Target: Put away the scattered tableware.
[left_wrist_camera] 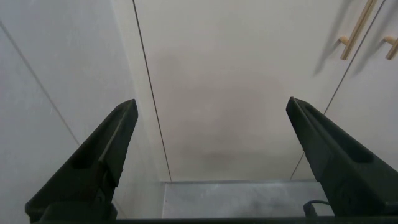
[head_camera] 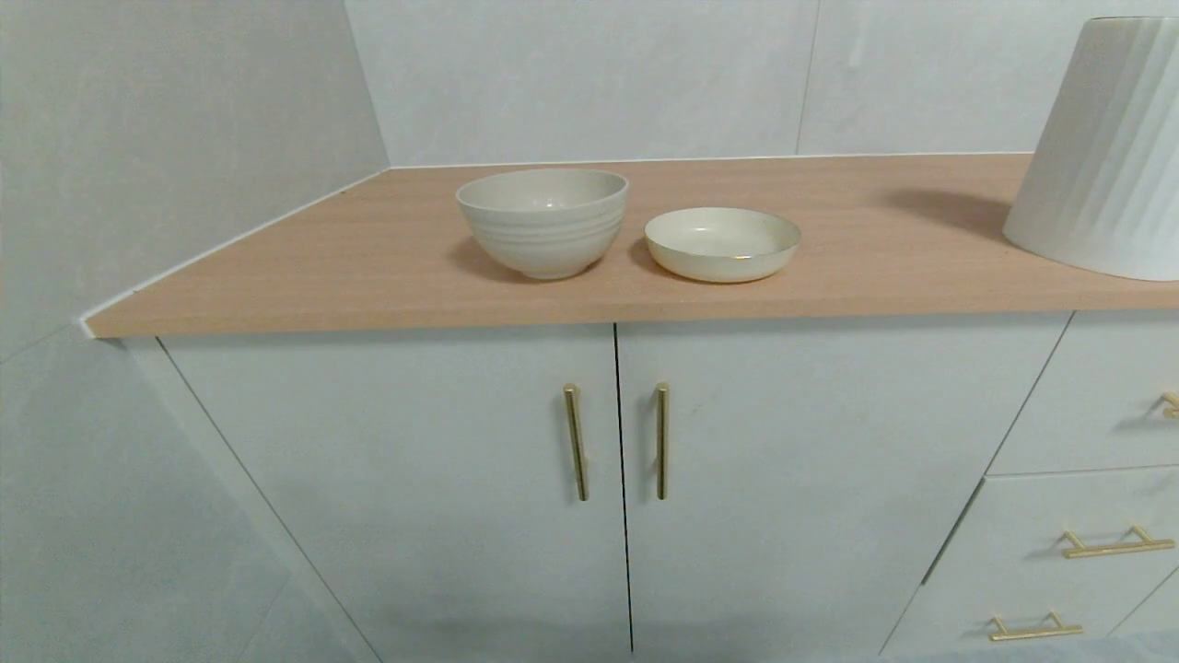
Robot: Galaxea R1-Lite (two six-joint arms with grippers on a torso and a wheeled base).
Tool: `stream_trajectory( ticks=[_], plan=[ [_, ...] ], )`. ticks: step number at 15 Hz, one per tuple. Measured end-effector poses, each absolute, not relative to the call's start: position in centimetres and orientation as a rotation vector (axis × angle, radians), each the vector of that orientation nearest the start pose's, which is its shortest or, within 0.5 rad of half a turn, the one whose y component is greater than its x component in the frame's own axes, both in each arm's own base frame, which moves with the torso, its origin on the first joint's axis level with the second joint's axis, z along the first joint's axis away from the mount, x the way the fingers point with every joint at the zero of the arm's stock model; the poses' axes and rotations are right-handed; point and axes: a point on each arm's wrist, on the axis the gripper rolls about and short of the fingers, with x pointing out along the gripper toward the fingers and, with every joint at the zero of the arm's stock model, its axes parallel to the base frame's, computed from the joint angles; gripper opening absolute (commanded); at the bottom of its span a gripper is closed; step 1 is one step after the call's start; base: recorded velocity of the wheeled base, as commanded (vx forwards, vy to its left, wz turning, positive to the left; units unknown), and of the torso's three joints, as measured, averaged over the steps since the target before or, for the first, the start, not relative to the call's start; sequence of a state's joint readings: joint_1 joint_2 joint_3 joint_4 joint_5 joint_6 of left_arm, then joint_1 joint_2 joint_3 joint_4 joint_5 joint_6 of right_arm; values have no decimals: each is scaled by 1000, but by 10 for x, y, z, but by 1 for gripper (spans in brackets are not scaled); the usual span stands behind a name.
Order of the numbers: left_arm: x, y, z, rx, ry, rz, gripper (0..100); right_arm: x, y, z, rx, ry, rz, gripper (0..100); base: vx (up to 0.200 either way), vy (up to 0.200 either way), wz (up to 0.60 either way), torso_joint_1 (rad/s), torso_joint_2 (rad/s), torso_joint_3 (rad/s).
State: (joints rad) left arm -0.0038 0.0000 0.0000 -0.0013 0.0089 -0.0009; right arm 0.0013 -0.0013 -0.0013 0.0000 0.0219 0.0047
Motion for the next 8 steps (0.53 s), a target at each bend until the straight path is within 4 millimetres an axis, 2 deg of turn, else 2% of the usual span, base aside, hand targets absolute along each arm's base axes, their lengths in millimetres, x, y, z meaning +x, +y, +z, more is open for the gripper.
stream_trajectory(
  ticks=[8],
  plan=[
    [-23,0,76,-1,-1,4,100,-23,1,76,-8,-2,26,100,0,0,0,0,0,0]
  ],
)
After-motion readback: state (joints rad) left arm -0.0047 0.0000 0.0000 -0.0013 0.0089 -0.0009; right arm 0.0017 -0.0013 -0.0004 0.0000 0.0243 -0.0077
